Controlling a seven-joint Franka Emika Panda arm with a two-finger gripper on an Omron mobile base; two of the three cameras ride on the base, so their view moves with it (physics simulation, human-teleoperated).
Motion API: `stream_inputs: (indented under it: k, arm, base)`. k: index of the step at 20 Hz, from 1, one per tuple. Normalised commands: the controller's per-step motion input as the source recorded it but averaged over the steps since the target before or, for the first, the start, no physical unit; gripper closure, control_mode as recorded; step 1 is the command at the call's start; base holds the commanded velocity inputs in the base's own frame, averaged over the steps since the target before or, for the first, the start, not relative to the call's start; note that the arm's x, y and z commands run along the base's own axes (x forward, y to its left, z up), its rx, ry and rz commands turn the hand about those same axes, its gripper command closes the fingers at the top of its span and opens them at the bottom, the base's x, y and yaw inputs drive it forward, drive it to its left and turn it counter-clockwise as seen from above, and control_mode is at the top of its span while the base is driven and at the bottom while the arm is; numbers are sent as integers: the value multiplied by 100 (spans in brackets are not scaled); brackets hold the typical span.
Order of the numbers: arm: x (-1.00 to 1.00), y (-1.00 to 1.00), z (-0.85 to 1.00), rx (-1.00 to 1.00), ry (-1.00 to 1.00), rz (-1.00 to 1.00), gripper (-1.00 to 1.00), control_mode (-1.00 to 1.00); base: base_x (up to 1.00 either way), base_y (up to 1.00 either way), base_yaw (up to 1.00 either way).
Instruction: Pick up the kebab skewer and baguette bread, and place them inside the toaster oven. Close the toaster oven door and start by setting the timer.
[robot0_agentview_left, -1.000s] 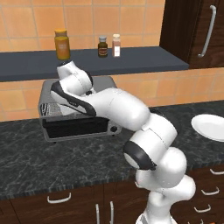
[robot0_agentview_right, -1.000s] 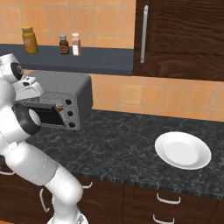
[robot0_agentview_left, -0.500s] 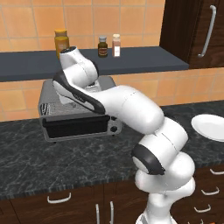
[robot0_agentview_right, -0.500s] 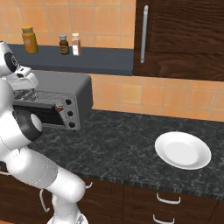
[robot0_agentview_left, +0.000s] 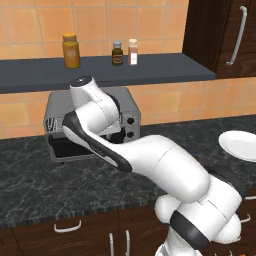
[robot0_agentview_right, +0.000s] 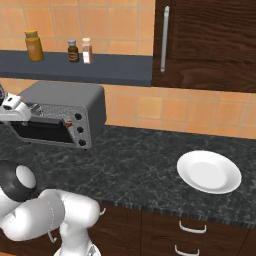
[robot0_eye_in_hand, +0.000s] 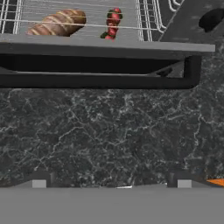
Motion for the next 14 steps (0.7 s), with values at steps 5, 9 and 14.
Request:
stream_inputs:
  k: [5, 9, 14]
  arm:
    - [2, -5, -61, 10, -7, 0, -100, -100]
    - [35, -14, -27, 9, -6, 0, -100, -100]
    - [70, -2, -9, 7, -9, 0, -100, -100]
  base:
    - [0, 0, 0]
    - [0, 0, 0]
    - [0, 0, 0]
